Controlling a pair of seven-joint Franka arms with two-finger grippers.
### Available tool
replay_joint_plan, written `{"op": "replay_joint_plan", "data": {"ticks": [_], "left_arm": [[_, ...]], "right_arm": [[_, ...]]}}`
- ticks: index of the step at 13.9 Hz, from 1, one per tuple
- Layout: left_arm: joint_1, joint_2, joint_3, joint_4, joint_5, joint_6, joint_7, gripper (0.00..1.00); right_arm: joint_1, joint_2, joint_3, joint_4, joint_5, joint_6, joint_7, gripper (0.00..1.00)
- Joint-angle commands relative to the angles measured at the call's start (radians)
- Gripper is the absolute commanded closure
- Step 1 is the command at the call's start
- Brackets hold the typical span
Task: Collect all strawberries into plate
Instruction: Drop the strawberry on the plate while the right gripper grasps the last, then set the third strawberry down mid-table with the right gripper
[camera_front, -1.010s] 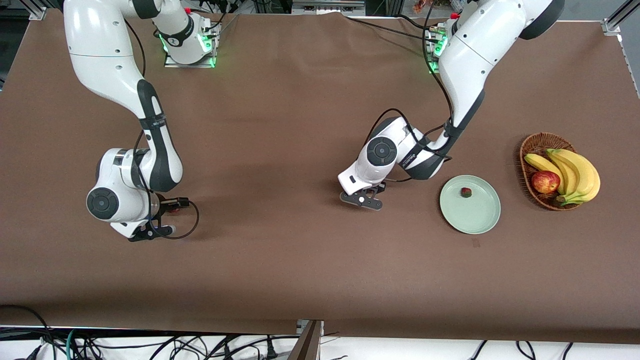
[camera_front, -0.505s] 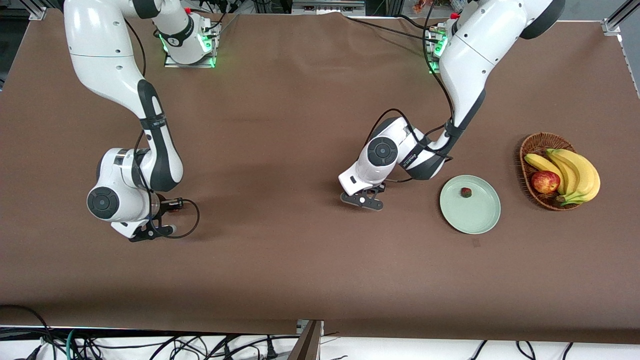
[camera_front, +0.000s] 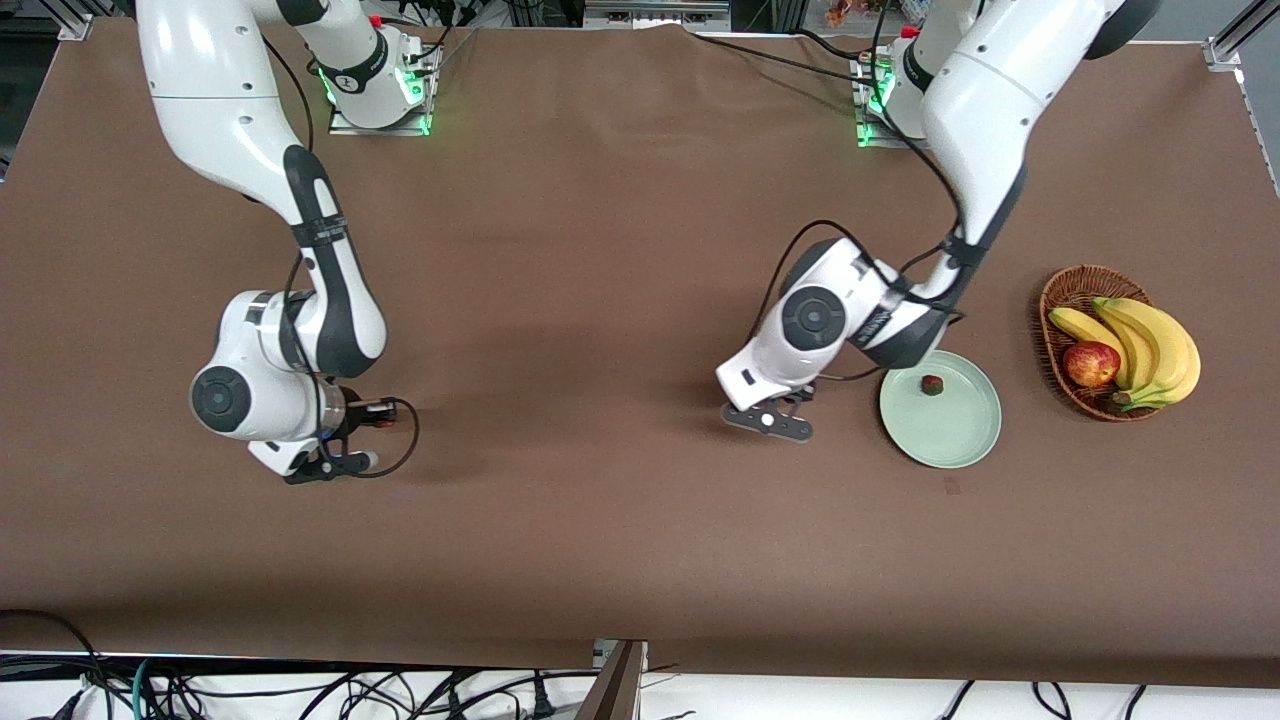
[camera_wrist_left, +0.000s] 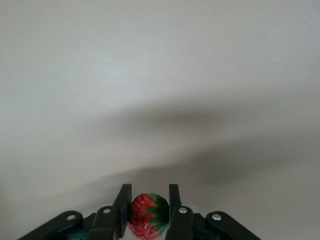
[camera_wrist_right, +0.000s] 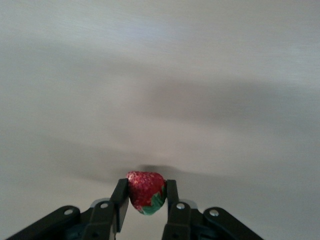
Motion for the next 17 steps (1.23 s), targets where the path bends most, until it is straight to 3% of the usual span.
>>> {"op": "replay_joint_plan", "data": {"ticks": [1, 4, 8, 13, 14, 15, 16, 17], "left_arm": [[0.093, -0.070, -0.010, -0.014, 0.015, -0.094, 0.188, 0.85], [0.184, -0.131, -0.004, -0.014, 0.027, -0.251, 0.401, 0.85], [0.285, -0.099, -0.004, -0.023, 0.027, -0.269, 0.580, 0.83], [0.365, -0.036, -0.005, -0.031, 0.015, -0.261, 0.701, 0.80], [0.368, -0.035, -0.004, -0.031, 0.015, -0.261, 0.701, 0.67], [0.371, -0.036, -0.004, -0.029, 0.015, -0.261, 0.701, 0.39], [0.371, -0.035, -0.004, -0.029, 0.015, -0.263, 0.701, 0.00], [0.373, -0.036, -0.005, -0.029, 0.015, -0.266, 0.701, 0.00]], "right_arm": [[0.088, -0.021, 0.011, 0.003, 0.017, 0.010, 0.177, 1.00], [0.220, -0.016, 0.011, 0.057, 0.046, 0.013, 0.467, 1.00], [0.407, 0.054, 0.019, 0.149, 0.057, 0.163, 0.871, 1.00], [0.463, 0.235, 0.192, 0.337, 0.055, 0.476, 1.173, 1.00], [0.489, 0.273, 0.195, 0.383, 0.052, 0.507, 1.216, 1.00], [0.506, 0.304, 0.194, 0.416, 0.051, 0.519, 1.233, 1.00], [0.516, 0.324, 0.194, 0.431, 0.049, 0.521, 1.233, 0.96], [0.521, 0.327, 0.194, 0.431, 0.048, 0.521, 1.233, 0.86]]}}
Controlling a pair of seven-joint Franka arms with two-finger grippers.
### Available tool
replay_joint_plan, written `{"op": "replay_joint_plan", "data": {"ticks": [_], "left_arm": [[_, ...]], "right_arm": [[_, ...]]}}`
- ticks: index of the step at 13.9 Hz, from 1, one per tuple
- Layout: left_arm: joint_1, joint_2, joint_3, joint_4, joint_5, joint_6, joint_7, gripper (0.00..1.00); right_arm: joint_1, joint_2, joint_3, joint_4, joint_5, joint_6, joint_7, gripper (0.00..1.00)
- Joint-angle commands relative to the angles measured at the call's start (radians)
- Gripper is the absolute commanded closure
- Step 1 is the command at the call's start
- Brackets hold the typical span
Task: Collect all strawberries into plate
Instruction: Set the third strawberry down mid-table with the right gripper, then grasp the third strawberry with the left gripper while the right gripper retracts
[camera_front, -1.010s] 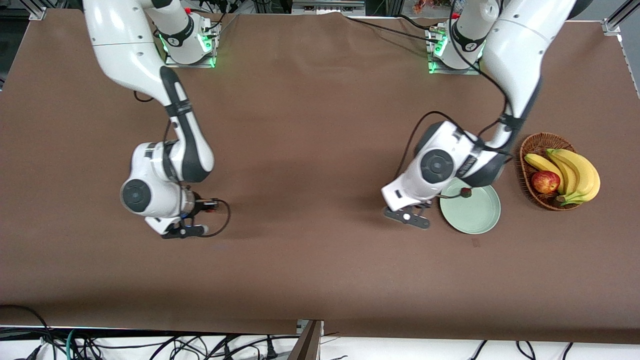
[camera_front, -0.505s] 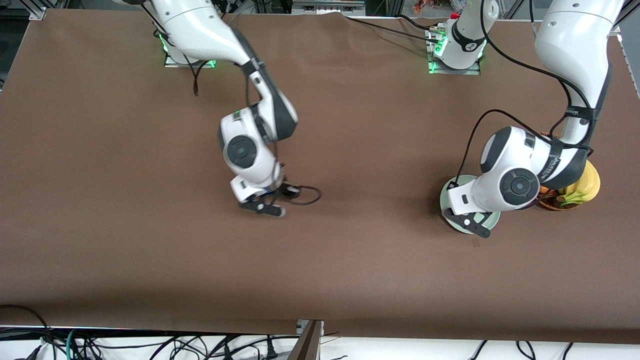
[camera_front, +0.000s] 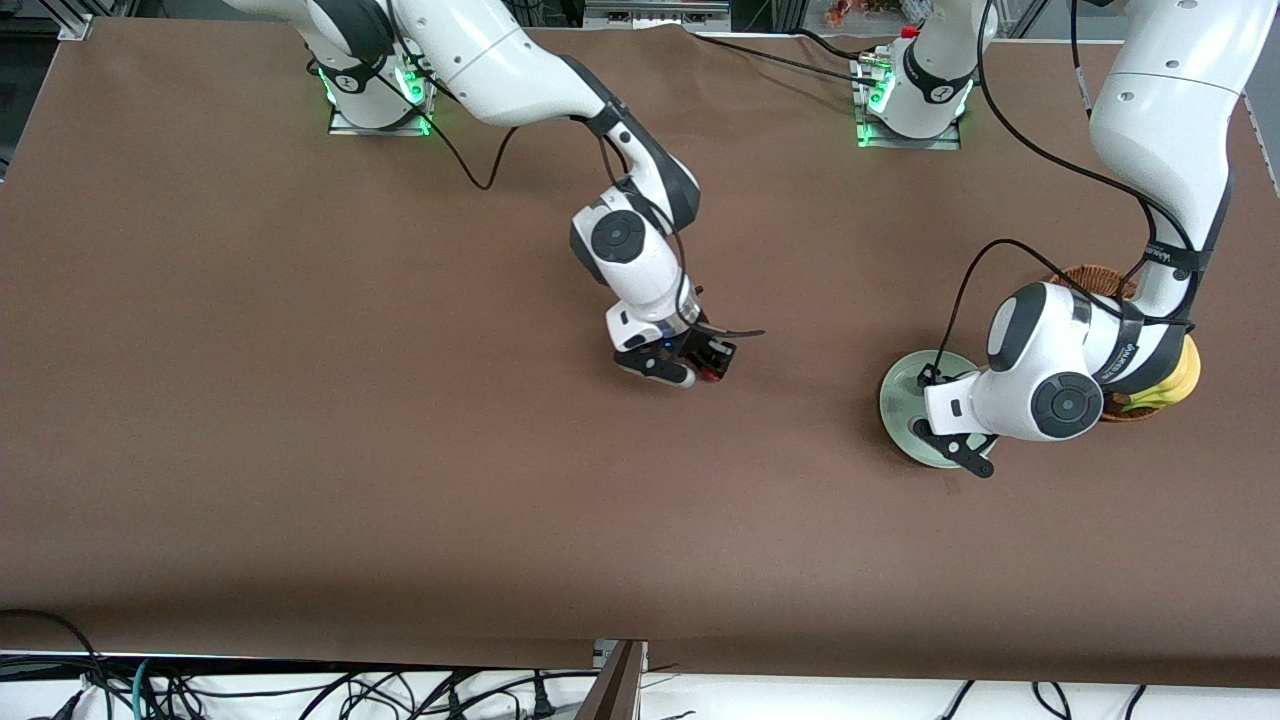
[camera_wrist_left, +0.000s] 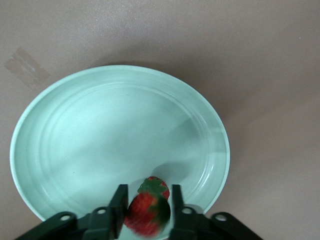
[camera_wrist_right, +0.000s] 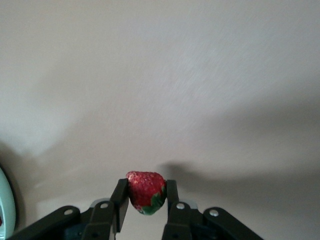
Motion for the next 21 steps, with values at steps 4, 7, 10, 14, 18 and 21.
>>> {"op": "replay_joint_plan", "data": {"ticks": [4, 7, 10, 14, 18, 21], "left_arm": [[-0.002, -0.034, -0.027, 0.010, 0.011, -0.024, 0.005, 0.00], [0.000, -0.046, -0.079, 0.016, -0.041, -0.050, -0.102, 0.00], [0.000, -0.046, -0.136, 0.013, -0.117, -0.051, -0.264, 0.00], [-0.069, -0.034, -0.173, 0.013, -0.186, 0.014, -0.637, 0.00], [-0.216, 0.026, -0.164, -0.011, -0.168, 0.236, -1.030, 0.00], [-0.241, 0.038, -0.162, -0.033, -0.167, 0.347, -1.106, 0.00]], "right_arm": [[-0.002, 0.048, -0.011, 0.080, -0.081, -0.013, -0.001, 0.00], [-0.060, -0.019, -0.037, 0.089, -0.107, -0.183, -0.080, 0.00], [-0.179, -0.125, -0.034, 0.089, -0.104, -0.431, -0.336, 0.00], [-0.331, -0.230, -0.036, 0.087, -0.109, -0.669, -0.594, 0.00], [-0.486, -0.357, -0.040, 0.089, -0.109, -1.000, -0.844, 0.00], [-0.610, -0.460, -0.039, 0.066, -0.145, -1.163, -0.984, 0.00]]}}
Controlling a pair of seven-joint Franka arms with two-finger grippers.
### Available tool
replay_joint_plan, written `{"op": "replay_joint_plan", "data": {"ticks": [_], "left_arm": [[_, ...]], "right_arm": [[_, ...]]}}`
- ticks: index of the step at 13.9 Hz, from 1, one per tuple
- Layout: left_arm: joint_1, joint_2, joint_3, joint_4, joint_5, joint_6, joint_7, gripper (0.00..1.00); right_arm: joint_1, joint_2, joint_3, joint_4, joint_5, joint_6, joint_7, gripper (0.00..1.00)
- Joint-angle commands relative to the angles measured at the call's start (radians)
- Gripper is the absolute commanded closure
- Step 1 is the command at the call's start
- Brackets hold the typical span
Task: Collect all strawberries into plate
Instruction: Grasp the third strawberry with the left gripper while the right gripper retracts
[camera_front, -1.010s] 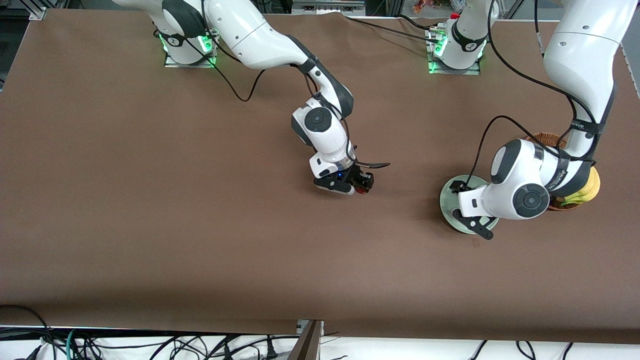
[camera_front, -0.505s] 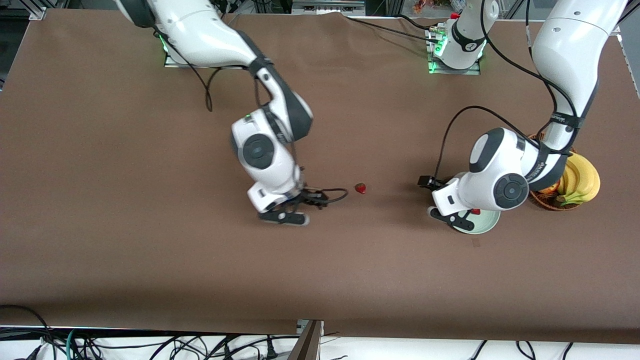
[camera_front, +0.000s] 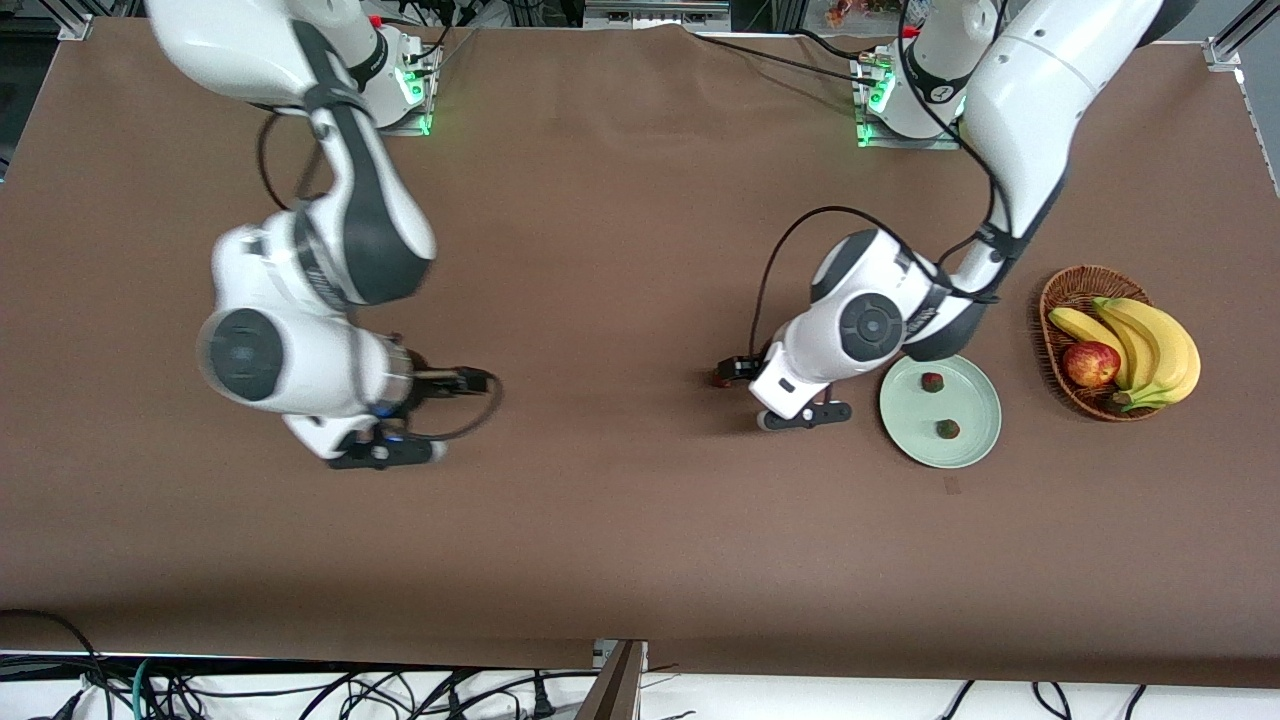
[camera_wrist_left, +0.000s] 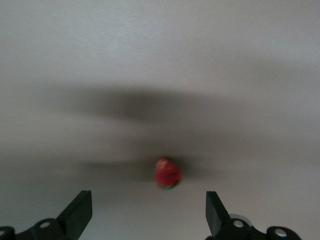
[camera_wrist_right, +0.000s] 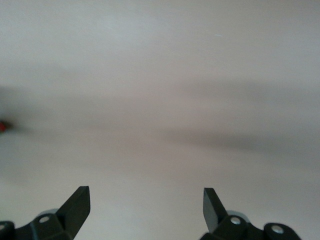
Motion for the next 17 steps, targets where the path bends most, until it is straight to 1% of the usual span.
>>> {"op": "replay_joint_plan", "data": {"ticks": [1, 2, 3, 5, 7, 8, 9, 11, 13, 14, 16, 17], "left_arm": [[-0.006, 0.007, 0.017, -0.029, 0.000, 0.070, -0.044, 0.00], [-0.006, 0.010, 0.021, -0.051, 0.000, 0.116, -0.044, 0.00], [-0.006, 0.010, 0.021, -0.075, 0.000, 0.157, -0.046, 0.00], [-0.009, 0.014, 0.021, -0.112, 0.000, 0.205, -0.047, 0.00], [-0.017, 0.036, 0.021, -0.117, 0.000, 0.242, -0.047, 0.00], [-0.027, 0.037, 0.024, -0.123, 0.000, 0.253, -0.047, 0.00], [-0.027, 0.040, 0.029, -0.126, 0.000, 0.261, -0.047, 0.00], [-0.033, 0.042, 0.031, -0.126, 0.000, 0.267, -0.047, 0.00], [-0.055, 0.050, 0.047, -0.126, 0.000, 0.268, -0.052, 0.01], [-0.069, 0.050, 0.057, -0.126, 0.000, 0.268, -0.052, 0.06], [-0.079, 0.050, 0.069, -0.126, 0.000, 0.268, -0.052, 0.31], [-0.081, 0.050, 0.070, -0.126, 0.000, 0.268, -0.052, 0.33]], "right_arm": [[-0.079, -0.135, 0.022, -0.078, -0.070, -0.113, -0.075, 0.00], [-0.089, -0.198, 0.026, -0.124, -0.123, -0.125, -0.075, 0.00], [-0.098, -0.255, 0.032, -0.167, -0.157, -0.133, -0.075, 0.00], [-0.113, -0.341, 0.042, -0.206, -0.197, -0.174, -0.072, 0.00], [-0.170, -0.402, 0.090, -0.216, -0.199, -0.190, -0.075, 0.00], [-0.197, -0.428, 0.114, -0.239, -0.213, -0.193, -0.076, 0.00], [-0.228, -0.454, 0.125, -0.253, -0.236, -0.208, -0.081, 0.00], [-0.277, -0.537, 0.125, -0.284, -0.241, -0.213, -0.081, 0.00], [-0.285, -0.557, 0.127, -0.283, -0.251, -0.218, -0.076, 0.00], [-0.287, -0.565, 0.127, -0.286, -0.260, -0.224, -0.079, 0.00], [-0.287, -0.567, 0.127, -0.286, -0.260, -0.254, -0.105, 0.00], [-0.287, -0.557, 0.125, -0.278, -0.262, -0.260, -0.110, 0.00]]}}
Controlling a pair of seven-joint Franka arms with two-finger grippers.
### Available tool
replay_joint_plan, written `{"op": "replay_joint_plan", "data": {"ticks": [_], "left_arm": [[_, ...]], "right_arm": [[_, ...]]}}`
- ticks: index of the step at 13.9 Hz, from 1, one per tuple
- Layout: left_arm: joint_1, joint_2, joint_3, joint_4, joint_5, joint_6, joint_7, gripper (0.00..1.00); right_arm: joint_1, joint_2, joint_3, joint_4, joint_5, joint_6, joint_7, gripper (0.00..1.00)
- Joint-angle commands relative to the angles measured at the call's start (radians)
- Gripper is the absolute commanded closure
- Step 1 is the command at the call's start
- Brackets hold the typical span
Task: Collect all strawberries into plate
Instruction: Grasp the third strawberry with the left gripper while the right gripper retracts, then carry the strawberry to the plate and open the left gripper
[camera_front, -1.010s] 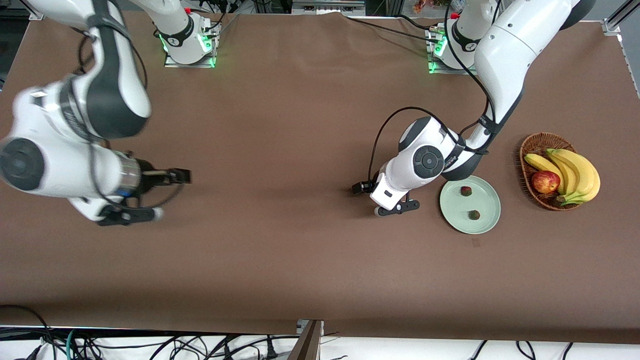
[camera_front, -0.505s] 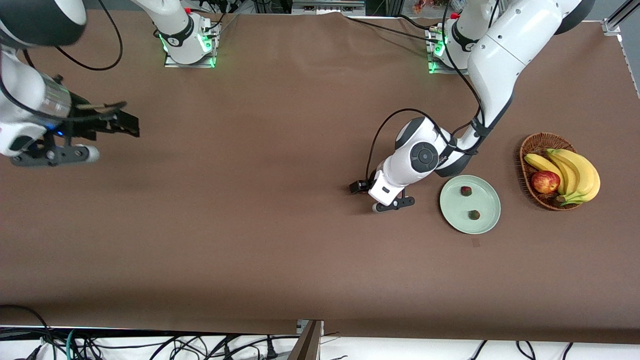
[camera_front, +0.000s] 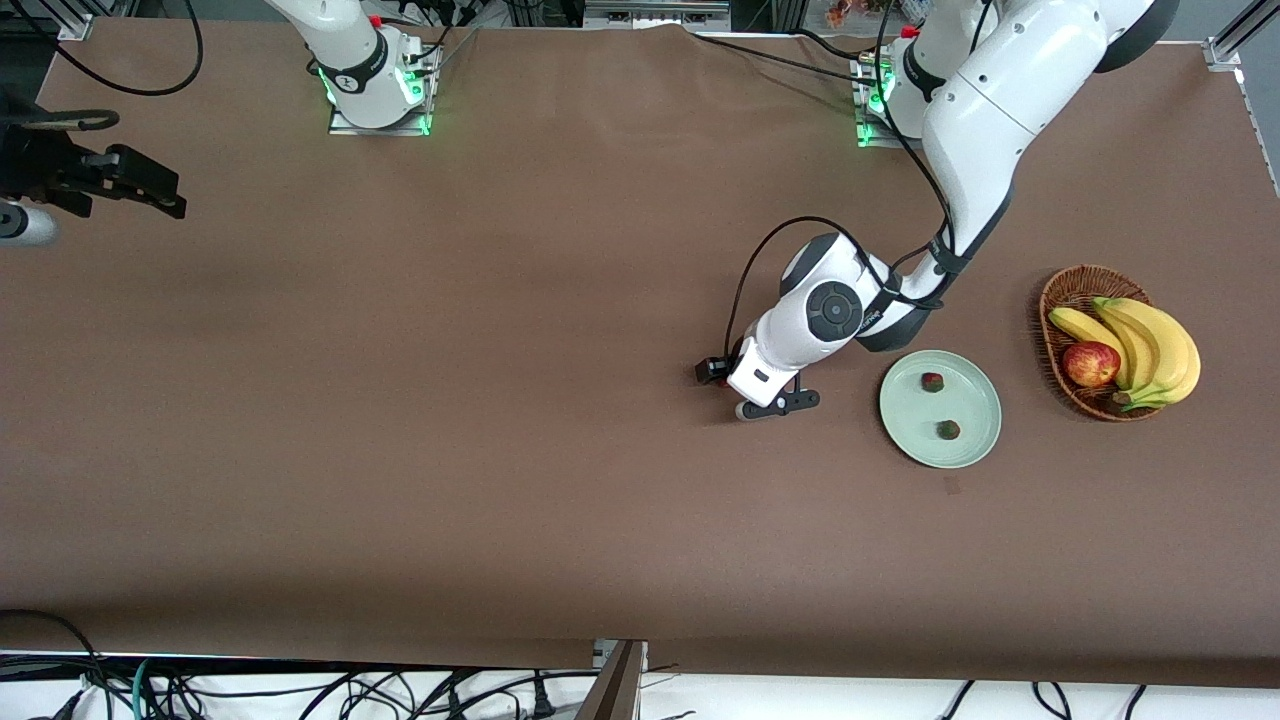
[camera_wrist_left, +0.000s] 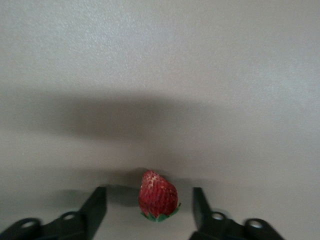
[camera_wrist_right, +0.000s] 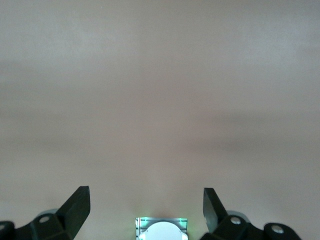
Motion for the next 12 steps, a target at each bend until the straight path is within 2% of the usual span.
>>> {"op": "replay_joint_plan", "data": {"ticks": [1, 3, 4, 8, 9, 12], "left_arm": [[-0.018, -0.002, 0.015, -0.002, 0.000, 0.015, -0.013, 0.44], [-0.018, -0.002, 0.015, -0.002, 0.000, 0.015, -0.013, 0.76], [-0.018, -0.002, 0.015, -0.002, 0.000, 0.015, -0.013, 0.85], [-0.011, -0.019, 0.021, -0.002, 0.001, -0.010, -0.002, 0.89], [0.000, -0.052, 0.020, 0.004, 0.001, -0.075, -0.001, 0.89], [0.039, -0.132, 0.022, 0.076, 0.044, -0.407, 0.057, 0.89]], "right_arm": [[-0.010, -0.005, 0.011, -0.015, -0.018, -0.013, -0.031, 0.00], [-0.004, 0.009, 0.012, 0.000, -0.015, -0.009, -0.027, 0.00], [-0.001, 0.009, 0.014, 0.000, -0.014, -0.007, -0.024, 0.00], [0.002, 0.009, 0.015, 0.000, -0.015, -0.004, -0.012, 0.00], [0.001, 0.009, 0.015, 0.000, -0.015, -0.004, -0.012, 0.00], [-0.006, 0.011, 0.012, 0.000, -0.014, -0.003, -0.015, 0.00]]}}
